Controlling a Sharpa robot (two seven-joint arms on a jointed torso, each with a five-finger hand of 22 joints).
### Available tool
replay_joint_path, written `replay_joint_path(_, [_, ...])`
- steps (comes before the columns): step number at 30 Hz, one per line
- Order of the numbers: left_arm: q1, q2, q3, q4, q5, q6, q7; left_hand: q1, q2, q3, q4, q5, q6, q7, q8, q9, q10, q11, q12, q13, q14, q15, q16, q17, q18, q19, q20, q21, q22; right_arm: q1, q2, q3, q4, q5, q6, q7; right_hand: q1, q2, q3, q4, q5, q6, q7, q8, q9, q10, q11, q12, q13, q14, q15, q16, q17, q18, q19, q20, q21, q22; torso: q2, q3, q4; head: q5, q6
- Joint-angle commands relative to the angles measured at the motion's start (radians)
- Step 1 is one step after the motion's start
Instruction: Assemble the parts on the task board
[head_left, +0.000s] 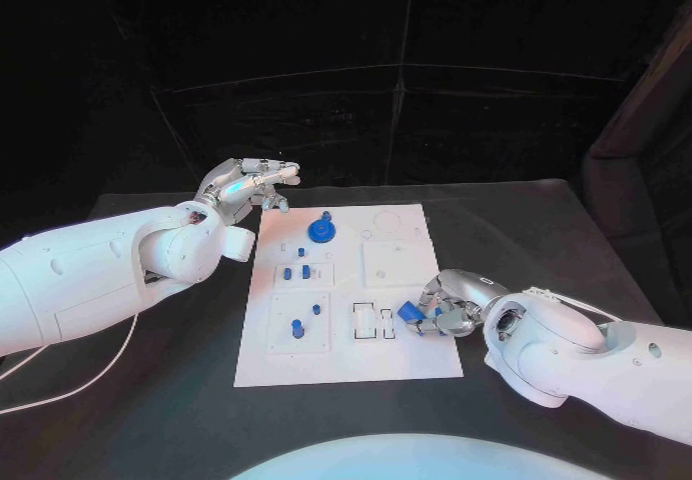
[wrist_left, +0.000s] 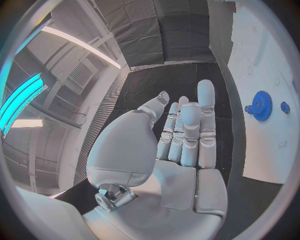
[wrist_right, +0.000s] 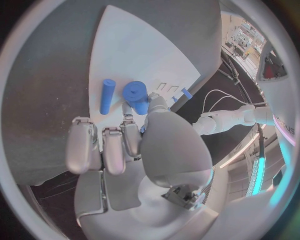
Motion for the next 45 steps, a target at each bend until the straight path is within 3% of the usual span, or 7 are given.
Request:
replay_joint_path(1, [0.001,0.002,0.001,0.001,0.002,0.011,0.006,0.004,0.006,-0.003,0.000,0.002,-0.007,-0.001,-0.001,0.000,-0.008,0.001,0.004,0.002,-0.006,-0.001,-0.005,-0.001,0.014,0.003,0.002,-0.006,-0.001,0.002,-0.005,0.001,0.025,0.114,-0.125,0.038,0.004,0.011,0.000,0.014,0.023,0.033,-0.022,0.002,0.010,0.005,-0.005,0.000,0.005,0.069,-0.007,0.003,0.087,-0.013,0.004,-0.007,0.005,0.004,-0.001,0.0000,0.0027,0.003,-0.001])
replay_joint_path(12, [0.001,0.003,0.000,0.001,0.002,0.012,0.005,0.016,0.015,0.000,-0.005,0.002,-0.009,0.000,-0.001,0.000,-0.012,0.001,0.006,0.001,-0.006,-0.001,-0.003,-0.002,0.014,0.005,0.002,-0.009,-0.003,0.002,0.025,0.001,0.038,0.159,-0.139,0.046,-0.047,0.008,-0.024,0.022,0.044,0.051,-0.026,-0.008,0.011,0.012,-0.008,-0.001,0.012,0.071,-0.011,0.005,0.093,-0.014,0.006,-0.012,0.006,0.008,0.001,-0.0014,0.0009,0.015,-0.007])
replay_joint_path(22, [0.001,0.007,0.000,0.001,0.002,0.012,0.005,0.018,0.015,0.001,-0.005,0.002,-0.009,0.000,-0.001,0.000,-0.013,0.001,0.007,0.001,-0.006,-0.001,-0.003,-0.003,0.014,0.005,0.002,-0.009,-0.003,0.002,0.094,0.001,0.004,0.155,-0.078,-0.016,-0.105,0.025,-0.046,0.021,0.005,0.096,-0.042,0.003,0.025,0.025,-0.021,0.005,0.028,0.074,-0.020,0.011,0.108,-0.016,0.011,-0.019,0.011,0.018,0.001,-0.0024,0.0028,0.021,-0.009])
replay_joint_path(25, [0.001,0.007,0.000,0.000,0.002,0.012,0.005,0.018,0.015,0.001,-0.005,0.002,-0.009,0.000,-0.001,0.000,-0.013,0.001,0.007,0.001,-0.006,-0.001,-0.003,-0.003,0.014,0.005,0.002,-0.009,-0.003,0.002,0.110,0.001,-0.005,0.148,-0.074,-0.032,-0.109,0.032,-0.047,0.021,0.000,0.106,-0.047,0.006,0.029,0.029,-0.025,0.010,0.035,0.075,-0.023,0.015,0.116,-0.017,0.014,-0.022,0.014,0.024,0.000,-0.0002,0.0002,0.024,-0.010])
replay_joint_path(37, [0.001,0.008,0.000,0.002,0.002,0.010,0.003,0.018,0.015,0.001,-0.005,0.002,-0.009,0.000,-0.001,0.000,-0.013,0.001,0.007,0.001,-0.006,-0.001,-0.003,-0.003,0.014,0.005,0.002,-0.009,-0.003,0.002,0.162,0.001,-0.035,0.118,-0.081,-0.070,-0.109,0.039,-0.045,0.020,0.002,0.110,-0.049,0.007,0.031,0.032,-0.027,0.013,0.039,0.077,-0.025,0.018,0.123,-0.019,0.017,-0.024,0.018,0.032,0.000,-0.0012,-0.0024,0.026,-0.008])
replay_joint_path(45, [0.001,0.007,0.000,0.004,0.002,0.010,0.003,0.020,0.015,0.000,-0.007,0.002,-0.010,0.000,-0.001,0.000,-0.014,0.001,0.007,0.001,-0.007,-0.001,-0.003,-0.004,0.014,0.006,0.001,-0.010,-0.004,0.003,0.183,0.002,-0.048,0.099,-0.084,-0.081,-0.111,0.036,-0.049,0.020,-0.006,0.111,-0.050,0.008,0.033,0.032,-0.028,0.011,0.038,0.077,-0.027,0.018,0.123,-0.019,0.017,-0.025,0.019,0.033,0.001,-0.0002,-0.0004,0.025,-0.008])
